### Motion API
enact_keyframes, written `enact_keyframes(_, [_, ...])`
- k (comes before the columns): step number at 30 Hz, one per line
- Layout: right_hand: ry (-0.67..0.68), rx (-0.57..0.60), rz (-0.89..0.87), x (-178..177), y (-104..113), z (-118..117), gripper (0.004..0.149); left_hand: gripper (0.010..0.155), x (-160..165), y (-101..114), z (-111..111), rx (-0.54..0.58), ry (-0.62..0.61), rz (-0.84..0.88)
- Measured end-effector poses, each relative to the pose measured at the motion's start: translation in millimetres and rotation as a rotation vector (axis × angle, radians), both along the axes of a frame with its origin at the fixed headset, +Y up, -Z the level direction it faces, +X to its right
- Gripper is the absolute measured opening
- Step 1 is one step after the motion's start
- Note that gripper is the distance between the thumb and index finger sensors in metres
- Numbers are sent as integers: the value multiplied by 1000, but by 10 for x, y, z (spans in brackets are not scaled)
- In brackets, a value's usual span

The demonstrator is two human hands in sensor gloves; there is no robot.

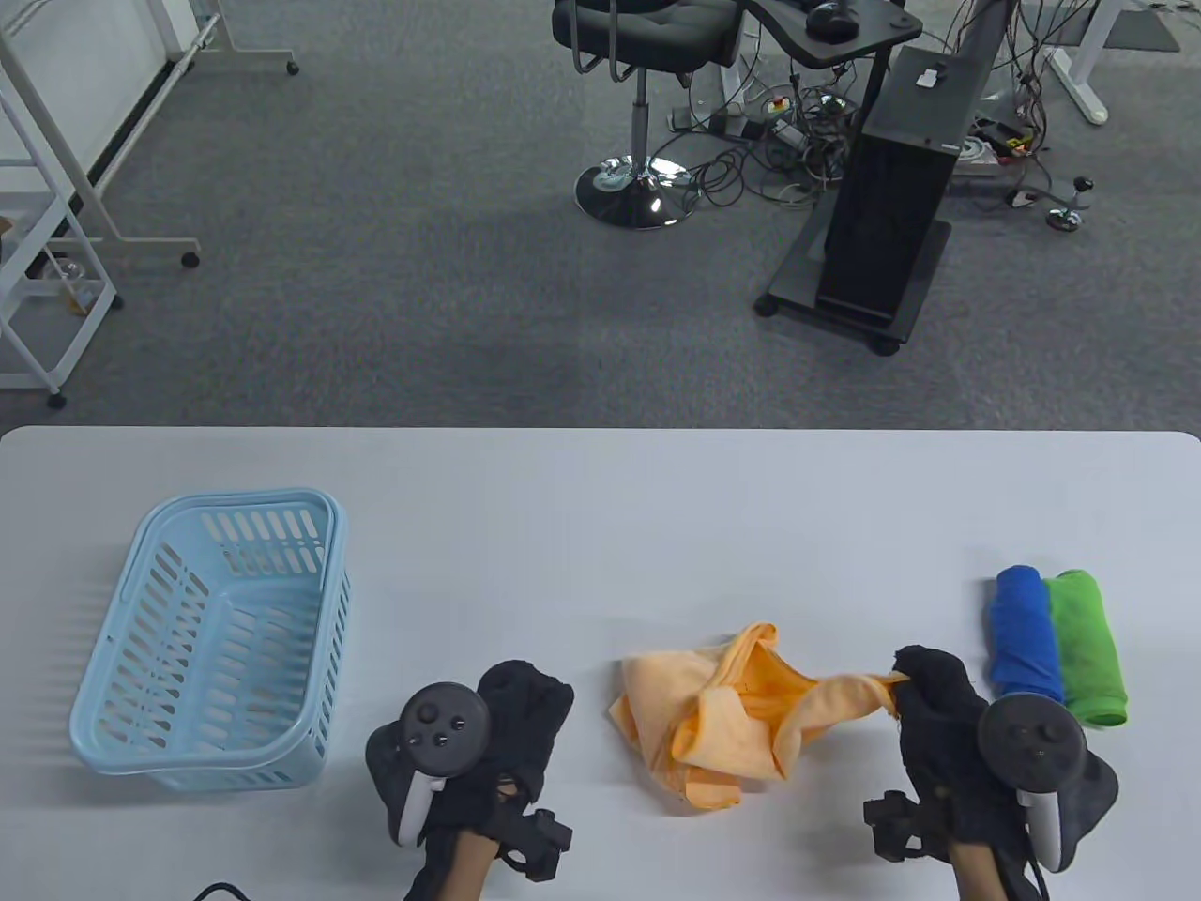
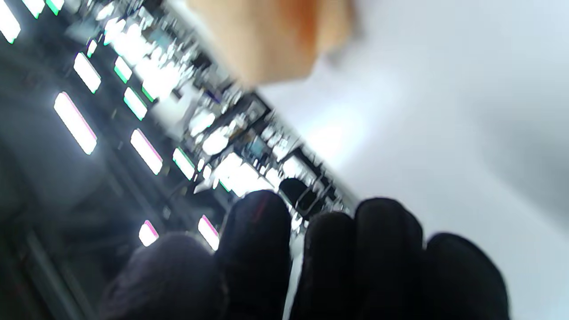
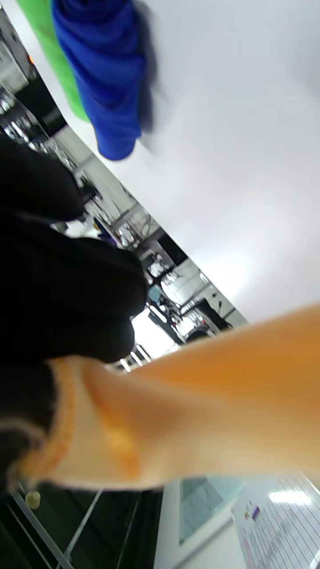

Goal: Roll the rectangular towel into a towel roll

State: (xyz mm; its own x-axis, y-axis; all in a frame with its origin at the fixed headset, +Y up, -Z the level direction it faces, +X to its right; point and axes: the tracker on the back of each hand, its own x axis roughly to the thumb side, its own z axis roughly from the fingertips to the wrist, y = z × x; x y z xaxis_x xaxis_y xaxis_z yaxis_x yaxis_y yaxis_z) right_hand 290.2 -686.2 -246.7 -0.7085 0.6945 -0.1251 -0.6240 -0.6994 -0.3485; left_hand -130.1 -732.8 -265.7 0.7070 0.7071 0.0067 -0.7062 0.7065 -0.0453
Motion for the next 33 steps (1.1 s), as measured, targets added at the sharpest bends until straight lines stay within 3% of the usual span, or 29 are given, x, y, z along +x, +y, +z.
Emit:
enact_keyframes(6, [102, 15, -25, -105, 24, 24, 45, 63, 540, -214, -34, -173, -198, -188])
enact_keyframes(9, [128, 0, -17, -148, -5, 14, 46, 80, 899, -294, 3, -184, -299, -404])
enact_keyframes(11, [136, -5, -6, -178, -26, 7, 46, 84, 1069, -325, -14, -216, -325, -486])
enact_keyframes(13, [137, -12, 13, -186, -32, -1, 46, 78, 1192, -343, -49, -231, -309, -526])
enact_keyframes(15, [129, -13, 32, -174, -40, -11, 46, 52, 1300, -349, -76, -194, -266, -543])
enact_keyframes(17, [113, -11, 46, -139, -48, -17, 46, 45, 1321, -314, -99, -179, -258, -544])
enact_keyframes(21, [37, -14, 103, -49, -40, -18, 46, 45, 1030, -86, -150, -159, -129, -436])
enact_keyframes(27, [-152, 6, 191, 202, 57, 42, 46, 47, 112, 309, -263, -124, 135, -475])
enact_keyframes(33, [-318, 18, 175, 491, 104, 156, 46, 47, -422, 510, -91, -50, 302, -378])
